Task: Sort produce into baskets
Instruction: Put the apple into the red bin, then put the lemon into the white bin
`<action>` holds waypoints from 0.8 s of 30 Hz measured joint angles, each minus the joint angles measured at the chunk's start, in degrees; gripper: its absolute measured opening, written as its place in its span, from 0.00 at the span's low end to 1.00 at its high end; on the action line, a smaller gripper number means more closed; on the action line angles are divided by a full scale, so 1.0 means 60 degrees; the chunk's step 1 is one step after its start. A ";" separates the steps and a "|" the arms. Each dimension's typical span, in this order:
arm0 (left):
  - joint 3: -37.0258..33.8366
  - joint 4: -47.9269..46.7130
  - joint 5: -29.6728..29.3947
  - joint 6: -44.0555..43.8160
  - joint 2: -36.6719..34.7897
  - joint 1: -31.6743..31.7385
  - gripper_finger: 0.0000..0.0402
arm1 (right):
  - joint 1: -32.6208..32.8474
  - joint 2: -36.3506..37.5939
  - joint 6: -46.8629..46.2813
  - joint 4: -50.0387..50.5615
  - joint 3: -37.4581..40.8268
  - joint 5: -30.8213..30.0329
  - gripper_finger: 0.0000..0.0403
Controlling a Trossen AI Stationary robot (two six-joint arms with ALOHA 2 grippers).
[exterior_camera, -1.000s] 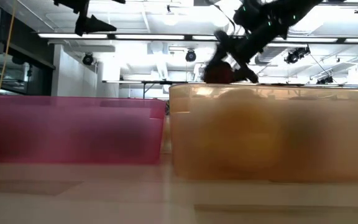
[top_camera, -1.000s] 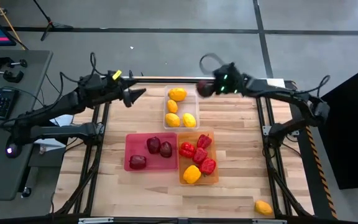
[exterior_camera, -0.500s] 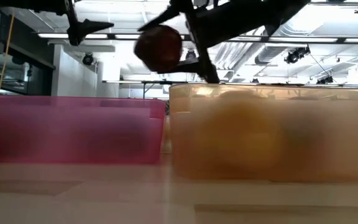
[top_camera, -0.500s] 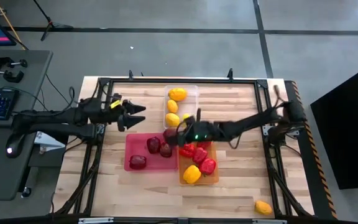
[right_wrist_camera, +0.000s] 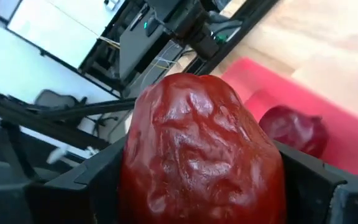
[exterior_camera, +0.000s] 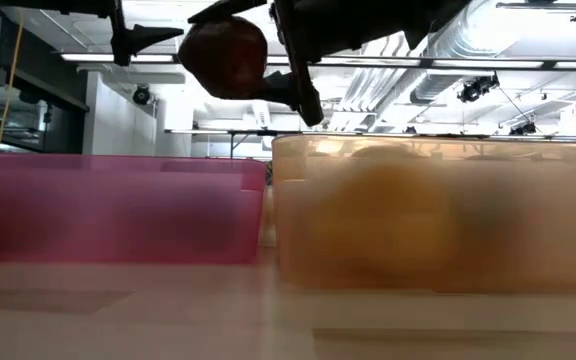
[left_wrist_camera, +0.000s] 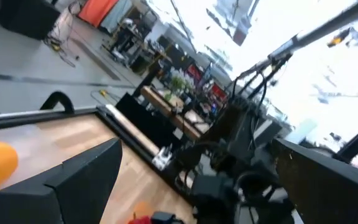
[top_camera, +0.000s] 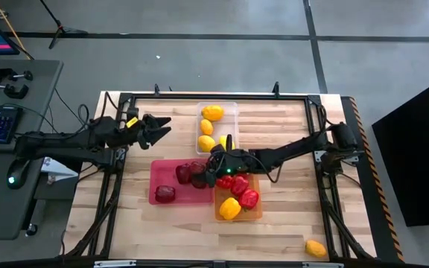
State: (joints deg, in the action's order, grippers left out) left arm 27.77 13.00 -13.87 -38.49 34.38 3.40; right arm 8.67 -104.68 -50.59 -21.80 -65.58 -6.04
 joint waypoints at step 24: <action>0.0000 0.0749 -0.0484 -0.0661 0.0687 -0.0022 0.99 | -0.0114 -0.0020 0.1714 -0.0210 0.0004 -0.0798 0.94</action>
State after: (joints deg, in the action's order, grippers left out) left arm 27.77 17.50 -16.78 -42.46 38.50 3.27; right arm 7.98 -104.80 -40.31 -23.06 -65.56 -10.83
